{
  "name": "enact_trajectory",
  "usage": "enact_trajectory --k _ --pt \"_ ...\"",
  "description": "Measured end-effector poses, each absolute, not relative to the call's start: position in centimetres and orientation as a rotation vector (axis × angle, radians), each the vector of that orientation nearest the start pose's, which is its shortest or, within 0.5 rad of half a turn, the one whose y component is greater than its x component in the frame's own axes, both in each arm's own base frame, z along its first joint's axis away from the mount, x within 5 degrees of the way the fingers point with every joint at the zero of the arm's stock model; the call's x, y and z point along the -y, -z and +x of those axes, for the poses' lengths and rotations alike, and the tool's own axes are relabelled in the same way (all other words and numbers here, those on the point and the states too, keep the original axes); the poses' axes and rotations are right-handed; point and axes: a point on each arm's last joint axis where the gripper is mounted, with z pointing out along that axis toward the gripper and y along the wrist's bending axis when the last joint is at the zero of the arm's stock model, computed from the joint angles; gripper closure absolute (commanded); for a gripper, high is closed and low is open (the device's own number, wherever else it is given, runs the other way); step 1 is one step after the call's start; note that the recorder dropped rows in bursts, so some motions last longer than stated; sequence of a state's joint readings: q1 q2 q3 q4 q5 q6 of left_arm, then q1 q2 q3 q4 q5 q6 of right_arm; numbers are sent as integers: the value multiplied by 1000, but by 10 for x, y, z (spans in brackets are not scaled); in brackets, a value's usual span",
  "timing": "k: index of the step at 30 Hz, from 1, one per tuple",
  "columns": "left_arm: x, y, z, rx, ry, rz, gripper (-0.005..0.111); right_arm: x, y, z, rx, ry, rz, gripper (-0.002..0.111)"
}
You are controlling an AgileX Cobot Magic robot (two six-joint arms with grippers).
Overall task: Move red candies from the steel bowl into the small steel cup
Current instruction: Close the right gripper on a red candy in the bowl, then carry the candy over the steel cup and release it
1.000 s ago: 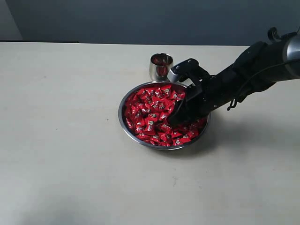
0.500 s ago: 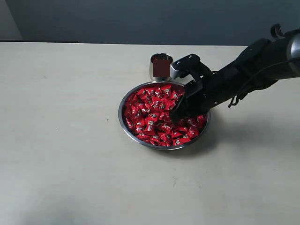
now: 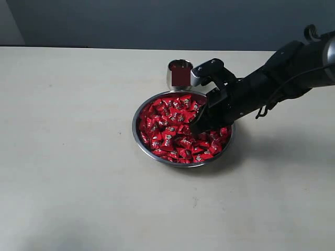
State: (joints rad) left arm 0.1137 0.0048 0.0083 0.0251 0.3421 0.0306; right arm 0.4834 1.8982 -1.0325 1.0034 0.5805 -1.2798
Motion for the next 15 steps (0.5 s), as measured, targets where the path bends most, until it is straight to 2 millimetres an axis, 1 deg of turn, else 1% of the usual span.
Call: enact_trajectory --k 8,10,12,13,15 --pt "-7 -179 54 -1840 -125 -61 106 -203 -145 297 -2348 -676 -1213 109" --pt "-7 -179 54 -1840 -125 -61 106 -204 -147 297 -2349 -694 -1183 109" --pt "-7 -179 54 -1840 -125 -61 106 -207 -157 295 -2330 -757 -1163 109" --pt "-7 -179 54 -1840 -125 -61 106 -210 -167 295 -2289 -800 -1176 109" --pt "-7 -179 54 -1840 -125 -61 106 -214 -179 297 -2221 -840 -1182 109"
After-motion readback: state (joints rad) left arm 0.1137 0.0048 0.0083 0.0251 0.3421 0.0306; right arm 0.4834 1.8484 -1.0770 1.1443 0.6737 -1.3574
